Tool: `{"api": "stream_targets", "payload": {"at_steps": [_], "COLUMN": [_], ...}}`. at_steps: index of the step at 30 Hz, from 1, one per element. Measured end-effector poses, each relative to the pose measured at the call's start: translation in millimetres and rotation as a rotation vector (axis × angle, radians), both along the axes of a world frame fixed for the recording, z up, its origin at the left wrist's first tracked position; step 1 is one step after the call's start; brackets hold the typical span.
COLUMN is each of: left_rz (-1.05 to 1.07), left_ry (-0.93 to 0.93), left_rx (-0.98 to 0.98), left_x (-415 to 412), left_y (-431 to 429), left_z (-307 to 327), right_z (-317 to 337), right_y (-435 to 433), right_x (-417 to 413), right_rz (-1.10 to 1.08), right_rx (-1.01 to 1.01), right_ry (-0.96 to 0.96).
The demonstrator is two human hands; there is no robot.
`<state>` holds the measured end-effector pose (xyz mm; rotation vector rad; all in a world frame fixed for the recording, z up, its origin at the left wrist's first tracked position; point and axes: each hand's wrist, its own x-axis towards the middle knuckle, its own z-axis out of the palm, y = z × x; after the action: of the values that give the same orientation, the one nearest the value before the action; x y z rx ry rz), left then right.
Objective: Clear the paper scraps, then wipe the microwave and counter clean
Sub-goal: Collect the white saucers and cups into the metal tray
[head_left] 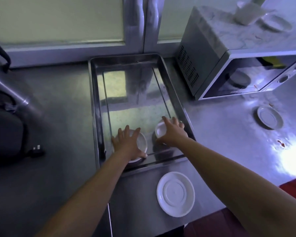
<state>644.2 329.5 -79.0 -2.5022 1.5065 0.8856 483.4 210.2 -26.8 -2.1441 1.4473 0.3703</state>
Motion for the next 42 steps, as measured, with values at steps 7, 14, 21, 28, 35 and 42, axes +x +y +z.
{"api": "stream_targets", "payload": {"at_steps": [7,14,21,28,35,42], "left_rz": [0.036,0.164,0.355,0.551,0.535,0.616], "left_ry": [0.046,0.143,0.805,0.959,0.992,0.754], "left_rx": [-0.038,-0.503,-0.318,-0.138,-0.296,-0.355], "left_x": [12,-13,-107,-123,-64,27], "left_y": [-9,5,115,127,136,72], "left_z": [-2,27,39,41,90,66], "right_z": [18,10,-18,-2,66,60], "right_y": [30,123,155,163,170,126], "right_x": [-32,-140,-167,-145,-117,-19], "right_rz": [-0.195,-0.642,-0.924,-0.996,-0.909,-0.952], "right_rx": [-0.096,-0.111,0.354,0.394,0.614,0.866], "right_ry": [-0.317,-0.459,-0.453,-0.472,-0.709,-0.925]}}
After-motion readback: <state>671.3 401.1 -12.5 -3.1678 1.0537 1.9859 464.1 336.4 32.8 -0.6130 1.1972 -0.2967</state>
